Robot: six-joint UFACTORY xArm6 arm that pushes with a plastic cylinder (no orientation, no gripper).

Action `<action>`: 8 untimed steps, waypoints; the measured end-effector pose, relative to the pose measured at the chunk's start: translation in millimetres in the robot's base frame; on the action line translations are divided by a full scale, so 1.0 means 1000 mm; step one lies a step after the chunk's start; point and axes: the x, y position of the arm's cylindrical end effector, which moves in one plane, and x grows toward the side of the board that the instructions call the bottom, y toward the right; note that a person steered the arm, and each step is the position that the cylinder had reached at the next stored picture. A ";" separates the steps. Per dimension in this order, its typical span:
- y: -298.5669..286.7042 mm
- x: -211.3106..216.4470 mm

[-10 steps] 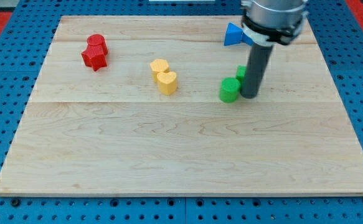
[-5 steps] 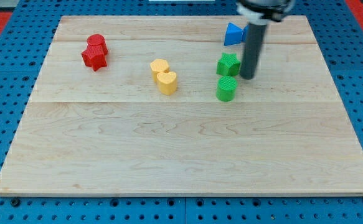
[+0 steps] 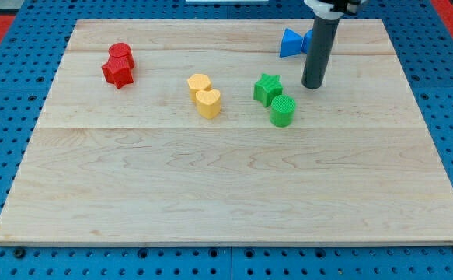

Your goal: Push the green blocks closer to the yellow blocks

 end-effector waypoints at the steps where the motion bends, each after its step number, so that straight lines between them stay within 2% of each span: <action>1: -0.070 0.000; 2: -0.081 -0.010; 3: -0.064 -0.021; 4: -0.059 -0.015; 5: -0.099 0.006; 6: -0.048 0.006; 7: 0.017 0.026; 8: -0.023 0.071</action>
